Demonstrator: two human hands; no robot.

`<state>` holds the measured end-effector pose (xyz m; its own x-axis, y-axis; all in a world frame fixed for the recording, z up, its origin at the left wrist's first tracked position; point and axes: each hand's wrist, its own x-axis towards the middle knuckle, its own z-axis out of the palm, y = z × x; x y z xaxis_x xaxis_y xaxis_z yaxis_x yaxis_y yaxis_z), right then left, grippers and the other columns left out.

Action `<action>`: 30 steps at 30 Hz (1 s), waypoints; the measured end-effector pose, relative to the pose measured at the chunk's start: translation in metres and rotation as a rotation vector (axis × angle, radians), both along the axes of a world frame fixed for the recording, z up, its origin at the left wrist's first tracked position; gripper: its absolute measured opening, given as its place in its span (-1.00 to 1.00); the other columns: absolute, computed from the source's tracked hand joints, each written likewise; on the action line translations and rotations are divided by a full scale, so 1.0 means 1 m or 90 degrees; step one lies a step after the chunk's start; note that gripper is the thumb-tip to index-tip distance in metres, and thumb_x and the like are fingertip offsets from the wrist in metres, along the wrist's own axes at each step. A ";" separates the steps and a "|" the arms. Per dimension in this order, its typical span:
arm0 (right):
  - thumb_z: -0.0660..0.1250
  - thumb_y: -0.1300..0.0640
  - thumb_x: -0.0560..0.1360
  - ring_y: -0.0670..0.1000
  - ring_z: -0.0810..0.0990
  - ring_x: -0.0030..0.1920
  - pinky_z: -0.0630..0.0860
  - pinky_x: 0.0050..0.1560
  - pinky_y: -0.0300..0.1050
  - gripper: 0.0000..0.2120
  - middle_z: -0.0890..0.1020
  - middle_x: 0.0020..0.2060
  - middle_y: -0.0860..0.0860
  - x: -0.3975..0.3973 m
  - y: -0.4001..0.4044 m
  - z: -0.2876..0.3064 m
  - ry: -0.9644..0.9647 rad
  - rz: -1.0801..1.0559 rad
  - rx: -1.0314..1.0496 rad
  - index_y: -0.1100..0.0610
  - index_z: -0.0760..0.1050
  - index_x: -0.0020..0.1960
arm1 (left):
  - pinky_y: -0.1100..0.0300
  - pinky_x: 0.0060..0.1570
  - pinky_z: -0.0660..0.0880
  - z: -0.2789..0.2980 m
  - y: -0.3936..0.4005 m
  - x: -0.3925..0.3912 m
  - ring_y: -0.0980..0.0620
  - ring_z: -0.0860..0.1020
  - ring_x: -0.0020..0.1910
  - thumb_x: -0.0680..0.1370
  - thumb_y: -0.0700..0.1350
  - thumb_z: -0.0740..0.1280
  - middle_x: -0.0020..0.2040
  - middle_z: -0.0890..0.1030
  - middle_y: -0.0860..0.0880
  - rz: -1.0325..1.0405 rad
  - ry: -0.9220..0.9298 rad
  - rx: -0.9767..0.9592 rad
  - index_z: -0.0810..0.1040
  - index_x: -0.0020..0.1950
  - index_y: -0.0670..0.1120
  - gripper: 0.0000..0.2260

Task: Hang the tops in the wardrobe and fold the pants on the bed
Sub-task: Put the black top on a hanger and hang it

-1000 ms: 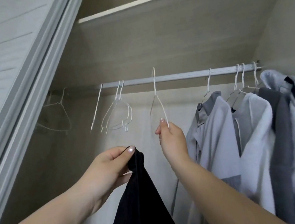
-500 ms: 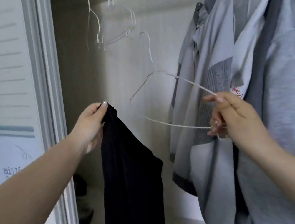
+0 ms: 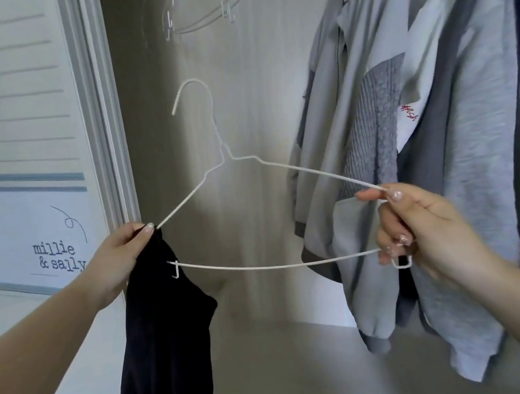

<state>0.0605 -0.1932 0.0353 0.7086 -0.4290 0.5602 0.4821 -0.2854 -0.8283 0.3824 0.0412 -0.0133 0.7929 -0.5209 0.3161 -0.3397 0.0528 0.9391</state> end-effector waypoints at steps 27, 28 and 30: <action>0.12 -0.11 0.58 -0.01 0.69 -0.09 0.63 -0.22 -0.11 -0.62 0.67 -0.13 0.06 0.035 -0.008 -0.059 0.061 0.016 0.357 0.11 0.61 -0.02 | 0.43 -0.13 0.41 0.029 -0.015 -0.059 0.25 0.52 -0.17 0.60 -0.07 0.27 -0.20 0.60 0.20 0.003 -0.212 -0.140 0.62 -0.15 0.14 -0.80; 0.15 0.02 0.61 0.02 0.68 -0.08 0.63 -0.21 -0.13 -0.71 0.68 -0.16 0.05 0.041 0.000 -0.076 0.122 -0.026 0.279 0.11 0.61 -0.06 | 0.47 -0.13 0.40 0.028 -0.016 -0.059 0.29 0.53 -0.16 0.60 -0.06 0.26 -0.19 0.61 0.22 0.013 -0.213 -0.134 0.63 -0.19 0.16 -0.76; 0.26 0.16 0.58 -0.02 0.64 0.01 0.60 -0.01 -0.18 -0.81 0.70 -0.13 -0.06 0.052 0.024 -0.102 0.218 -0.053 0.000 -0.01 0.64 -0.08 | 0.46 -0.11 0.39 0.026 -0.019 -0.058 0.33 0.52 -0.15 0.60 -0.05 0.26 -0.18 0.61 0.25 0.023 -0.213 -0.117 0.62 -0.21 0.17 -0.75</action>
